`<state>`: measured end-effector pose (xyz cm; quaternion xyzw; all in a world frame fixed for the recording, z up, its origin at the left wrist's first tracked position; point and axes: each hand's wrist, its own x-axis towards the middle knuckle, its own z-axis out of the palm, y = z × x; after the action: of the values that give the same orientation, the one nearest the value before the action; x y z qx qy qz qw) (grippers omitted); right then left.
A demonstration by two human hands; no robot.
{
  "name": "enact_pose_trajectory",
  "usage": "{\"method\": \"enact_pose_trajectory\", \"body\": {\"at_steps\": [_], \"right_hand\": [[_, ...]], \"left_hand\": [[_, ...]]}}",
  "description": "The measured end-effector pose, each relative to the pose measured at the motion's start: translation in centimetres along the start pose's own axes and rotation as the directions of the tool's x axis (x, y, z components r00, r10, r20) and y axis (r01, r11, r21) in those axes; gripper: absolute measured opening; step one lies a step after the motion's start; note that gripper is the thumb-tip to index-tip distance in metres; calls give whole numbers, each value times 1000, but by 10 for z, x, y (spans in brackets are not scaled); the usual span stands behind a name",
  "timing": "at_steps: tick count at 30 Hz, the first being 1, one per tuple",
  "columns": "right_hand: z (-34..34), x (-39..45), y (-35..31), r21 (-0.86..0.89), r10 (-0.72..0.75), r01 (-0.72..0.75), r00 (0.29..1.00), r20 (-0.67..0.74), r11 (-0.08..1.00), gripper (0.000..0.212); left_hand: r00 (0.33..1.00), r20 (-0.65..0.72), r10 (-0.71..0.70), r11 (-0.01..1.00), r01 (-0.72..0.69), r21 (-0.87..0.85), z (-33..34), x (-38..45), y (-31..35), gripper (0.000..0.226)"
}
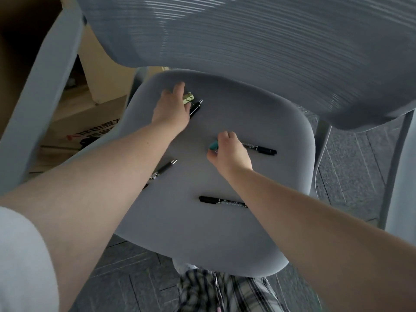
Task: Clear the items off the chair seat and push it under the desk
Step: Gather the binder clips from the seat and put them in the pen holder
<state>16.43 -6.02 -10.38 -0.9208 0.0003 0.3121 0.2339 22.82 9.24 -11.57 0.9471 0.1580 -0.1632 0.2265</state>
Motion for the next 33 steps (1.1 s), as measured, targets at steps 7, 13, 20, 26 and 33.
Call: {"method": "enact_pose_trajectory", "body": {"at_steps": [7, 13, 20, 26, 33], "right_hand": [[5, 5, 7, -159, -43, 48, 999, 30, 986, 26], [8, 1, 9, -279, -84, 93, 995, 45, 956, 28], [2, 2, 5, -220, -65, 80, 995, 74, 972, 26], [-10, -9, -3, -127, -69, 80, 994, 89, 989, 22], [-16, -31, -26, -126, -111, 124, 988, 104, 984, 18]], "left_hand": [[998, 61, -27, 994, 20, 110, 11, 31, -1, 47], [999, 33, 20, 993, -23, 118, 15, 23, -4, 29], [998, 61, -30, 996, 24, 84, 10, 11, -1, 34], [997, 35, -70, 996, 68, 53, -7, -14, -15, 35], [990, 42, -135, 990, 136, -21, -29, -54, -40, 23]]}}
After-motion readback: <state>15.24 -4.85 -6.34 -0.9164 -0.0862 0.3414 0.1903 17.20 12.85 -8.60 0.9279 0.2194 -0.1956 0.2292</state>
